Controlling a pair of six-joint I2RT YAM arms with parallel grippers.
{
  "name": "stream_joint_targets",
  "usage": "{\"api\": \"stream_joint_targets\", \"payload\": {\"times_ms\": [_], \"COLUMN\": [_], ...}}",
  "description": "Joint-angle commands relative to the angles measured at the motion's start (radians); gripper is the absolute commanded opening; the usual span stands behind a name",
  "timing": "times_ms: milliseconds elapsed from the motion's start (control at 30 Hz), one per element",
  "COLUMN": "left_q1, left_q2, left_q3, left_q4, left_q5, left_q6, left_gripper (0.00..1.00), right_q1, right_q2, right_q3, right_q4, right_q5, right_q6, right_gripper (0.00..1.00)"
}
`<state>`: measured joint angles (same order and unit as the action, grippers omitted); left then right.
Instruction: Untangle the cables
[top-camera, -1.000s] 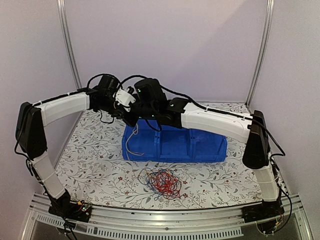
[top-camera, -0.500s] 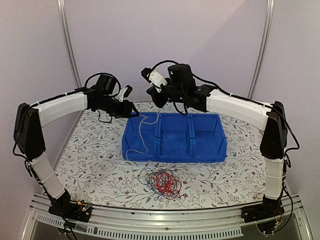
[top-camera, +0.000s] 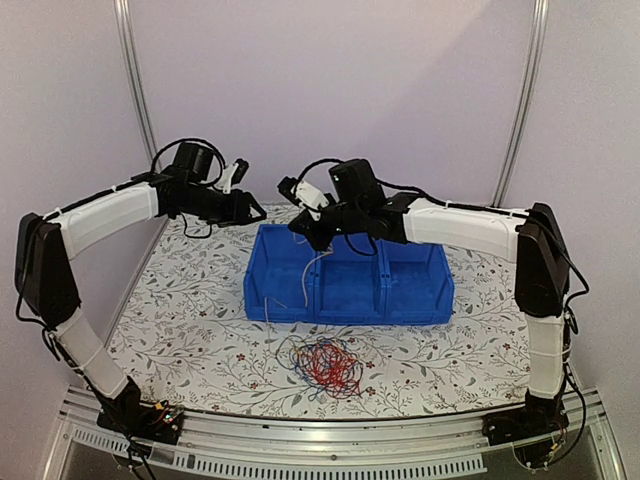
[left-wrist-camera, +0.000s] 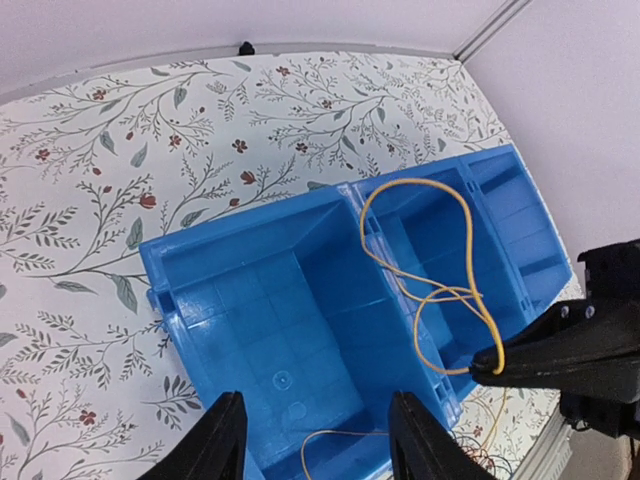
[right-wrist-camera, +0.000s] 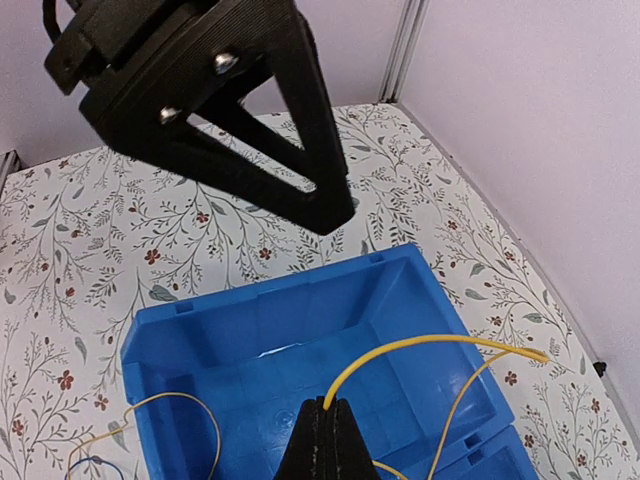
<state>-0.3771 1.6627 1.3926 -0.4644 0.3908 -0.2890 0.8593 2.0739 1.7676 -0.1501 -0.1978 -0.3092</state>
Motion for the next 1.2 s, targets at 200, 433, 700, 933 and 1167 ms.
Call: {"api": "stream_joint_targets", "payload": {"times_ms": [200, 433, 700, 933, 1167], "left_q1": [0.106, 0.115, 0.115, 0.115, 0.032], "left_q2": [-0.123, -0.12, -0.125, -0.126, -0.11], "left_q3": [-0.07, -0.073, -0.073, -0.073, -0.034], "left_q4": [0.124, 0.127, 0.127, 0.127, 0.044], "left_q5": [-0.027, -0.021, -0.026, -0.017, -0.075], "left_q6": [-0.059, -0.059, -0.056, -0.05, 0.049], "left_gripper": [0.48, 0.48, 0.48, 0.48, 0.46], "right_q1": [0.052, 0.051, 0.051, 0.058, 0.005], "right_q2": [-0.024, 0.005, -0.026, -0.107, -0.229], "right_q3": [0.01, 0.018, 0.008, -0.03, -0.212], "right_q4": [-0.041, -0.03, -0.055, -0.123, -0.138], "right_q5": [-0.15, -0.043, -0.038, -0.04, -0.013], "right_q6": [0.012, 0.011, -0.006, -0.08, -0.155], "right_gripper": [0.0, 0.06, 0.5, 0.56, 0.49]}}
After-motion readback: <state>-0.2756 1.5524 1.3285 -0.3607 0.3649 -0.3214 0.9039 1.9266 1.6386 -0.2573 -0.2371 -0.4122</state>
